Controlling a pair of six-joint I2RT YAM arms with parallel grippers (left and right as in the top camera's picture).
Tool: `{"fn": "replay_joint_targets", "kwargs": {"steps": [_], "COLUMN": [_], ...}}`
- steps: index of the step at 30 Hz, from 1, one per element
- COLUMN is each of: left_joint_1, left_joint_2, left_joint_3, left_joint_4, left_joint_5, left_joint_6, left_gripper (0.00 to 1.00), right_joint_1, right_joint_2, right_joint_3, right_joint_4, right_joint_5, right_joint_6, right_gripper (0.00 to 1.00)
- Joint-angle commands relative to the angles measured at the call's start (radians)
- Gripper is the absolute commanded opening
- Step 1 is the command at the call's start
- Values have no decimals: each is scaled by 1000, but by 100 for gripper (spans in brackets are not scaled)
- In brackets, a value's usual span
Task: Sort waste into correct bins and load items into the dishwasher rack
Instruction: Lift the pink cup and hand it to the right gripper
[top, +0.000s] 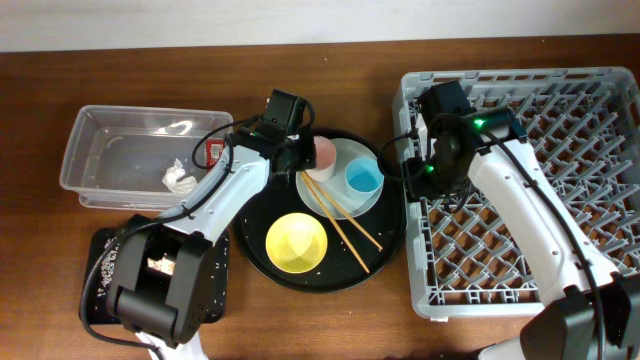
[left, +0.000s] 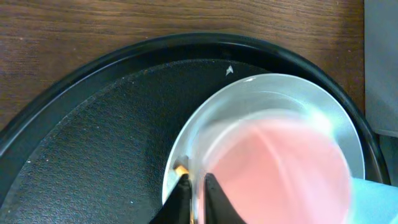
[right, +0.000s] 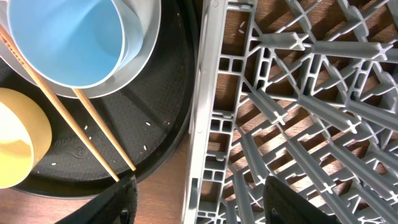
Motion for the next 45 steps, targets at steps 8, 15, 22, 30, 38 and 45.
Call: {"fn": "replay_joint_targets", "kwargs": {"steps": [8,15,22,30,38,45], "left_joint_1": [6,256,249,138,140,140], "left_joint_2": [-14,-90,-90,-90,-90,-90], "left_joint_3": [187,381,381,381,381,381], "left_joint_4": [24,-370,-386,-330,-331,-476], "left_joint_5": [-10,835,1387,1466,1457,1313], "left_joint_6": [3,166,325,324,325,397], "left_gripper": [1,0,0,0,0,0], "right_joint_1": [-1,-87,-163,-163,-164,-230], "right_joint_2": [-17,-69,-87,-87,-87,-88], "right_joint_3": [1,253,321,319,319,320], "right_joint_4": [-4,-180,-174,-161,-146,-3], "right_joint_5": [-3,-484,-999,-1069,-1069,-1077], "right_joint_6": [-13,-335,-525,-573,-573,-511], "right_gripper": [64,84,98,98,62,57]}}
